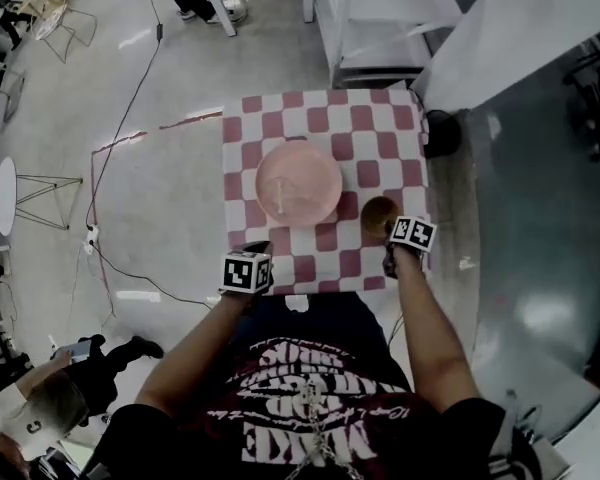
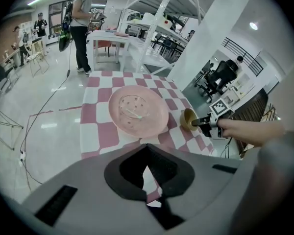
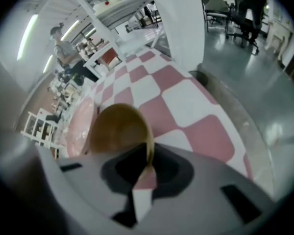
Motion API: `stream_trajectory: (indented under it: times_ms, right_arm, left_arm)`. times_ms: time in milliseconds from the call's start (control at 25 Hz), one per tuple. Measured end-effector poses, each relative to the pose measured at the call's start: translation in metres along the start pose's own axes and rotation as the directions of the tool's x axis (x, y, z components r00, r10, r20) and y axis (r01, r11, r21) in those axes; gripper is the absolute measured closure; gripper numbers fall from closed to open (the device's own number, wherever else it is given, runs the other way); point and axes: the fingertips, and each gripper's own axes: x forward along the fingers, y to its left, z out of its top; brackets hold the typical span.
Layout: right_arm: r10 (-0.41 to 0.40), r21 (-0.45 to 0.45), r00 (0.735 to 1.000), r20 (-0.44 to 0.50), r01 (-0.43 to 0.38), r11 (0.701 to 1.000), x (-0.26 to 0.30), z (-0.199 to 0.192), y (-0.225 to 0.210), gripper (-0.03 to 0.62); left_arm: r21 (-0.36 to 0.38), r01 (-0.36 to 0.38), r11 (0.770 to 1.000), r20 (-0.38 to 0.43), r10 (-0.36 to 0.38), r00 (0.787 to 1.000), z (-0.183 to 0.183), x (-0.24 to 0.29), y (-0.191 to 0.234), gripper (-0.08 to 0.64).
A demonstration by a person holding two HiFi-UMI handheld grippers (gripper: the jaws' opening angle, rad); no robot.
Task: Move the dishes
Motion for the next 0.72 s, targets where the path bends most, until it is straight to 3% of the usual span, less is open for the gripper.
stream_trajectory:
  times_ms: [40,200,440,720]
  right_arm:
    - [-0.007,-0.014,1.000,0.004,0.007,1.000,0.001,0.002,0.001,0.549]
    - [-0.002,-0.034,0.999,0.043,0.003,0.999,-0.010,0.018,0.023,0.555]
    - [0.172,0.081,0.983,0.065,-0.177,0.981,-0.016,0.054,0.112,0.555]
    - [0.083,-0.011,0.997,-0.002,-0.083,0.997,0.042,0.079,0.177,0.554]
  left_arm:
    - [-0.001,-0.004,1.000,0.004,0.004,1.000,-0.001,-0.001,0.003,0.532]
    - [-0.011,0.029,1.000,0.040,-0.028,0.999,-0.003,-0.009,0.008,0.532]
    - [0.031,0.056,0.998,0.015,-0.057,0.998,-0.009,-0.018,0.023,0.532]
    - [0.033,0.060,0.998,-0.085,-0.057,0.995,-0.035,-0.039,0.056,0.532]
